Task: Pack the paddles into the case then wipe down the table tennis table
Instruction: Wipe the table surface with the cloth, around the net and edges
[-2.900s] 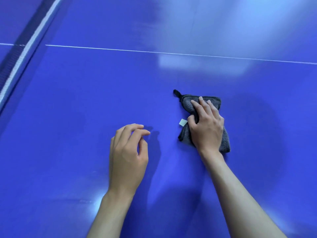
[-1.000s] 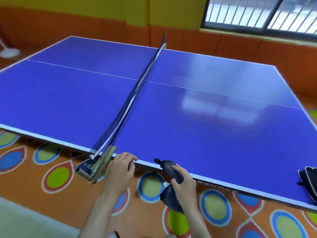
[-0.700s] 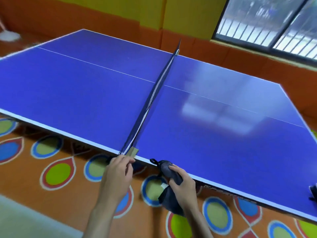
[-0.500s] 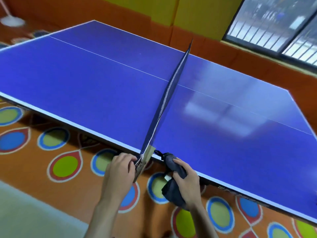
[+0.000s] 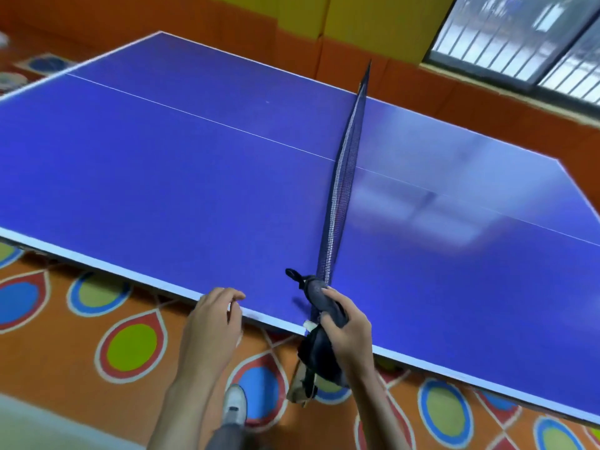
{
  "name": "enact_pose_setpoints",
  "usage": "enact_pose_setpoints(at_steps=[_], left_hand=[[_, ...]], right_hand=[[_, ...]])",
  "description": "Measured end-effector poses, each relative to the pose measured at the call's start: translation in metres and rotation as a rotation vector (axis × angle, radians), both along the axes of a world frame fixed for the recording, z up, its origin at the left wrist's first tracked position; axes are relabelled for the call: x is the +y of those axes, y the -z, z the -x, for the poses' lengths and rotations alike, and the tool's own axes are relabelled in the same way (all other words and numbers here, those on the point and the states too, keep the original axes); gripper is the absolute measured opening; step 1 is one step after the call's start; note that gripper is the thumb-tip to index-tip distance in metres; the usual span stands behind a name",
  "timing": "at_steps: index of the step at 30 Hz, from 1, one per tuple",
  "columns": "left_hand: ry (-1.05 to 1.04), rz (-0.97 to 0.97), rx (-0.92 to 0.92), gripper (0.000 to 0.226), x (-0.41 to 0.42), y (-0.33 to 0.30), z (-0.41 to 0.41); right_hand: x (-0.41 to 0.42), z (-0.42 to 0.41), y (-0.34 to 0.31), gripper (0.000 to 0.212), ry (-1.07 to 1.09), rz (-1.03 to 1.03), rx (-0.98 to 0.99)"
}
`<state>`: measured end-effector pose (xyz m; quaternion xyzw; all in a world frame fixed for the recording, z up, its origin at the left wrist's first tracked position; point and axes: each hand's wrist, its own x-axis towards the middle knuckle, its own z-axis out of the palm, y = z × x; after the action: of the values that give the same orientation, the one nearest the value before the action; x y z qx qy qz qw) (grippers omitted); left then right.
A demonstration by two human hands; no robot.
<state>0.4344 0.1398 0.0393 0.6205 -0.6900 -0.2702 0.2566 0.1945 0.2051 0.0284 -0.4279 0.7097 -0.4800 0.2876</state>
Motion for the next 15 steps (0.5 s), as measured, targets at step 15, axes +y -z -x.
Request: enact_pose_setpoints(at_steps=[15], left_hand=[[0.136, -0.016, -0.102, 0.018, -0.179, -0.017, -0.054]], right_hand=[[-0.143, -0.066, 0.015, 0.050, 0.173, -0.069, -0.058]])
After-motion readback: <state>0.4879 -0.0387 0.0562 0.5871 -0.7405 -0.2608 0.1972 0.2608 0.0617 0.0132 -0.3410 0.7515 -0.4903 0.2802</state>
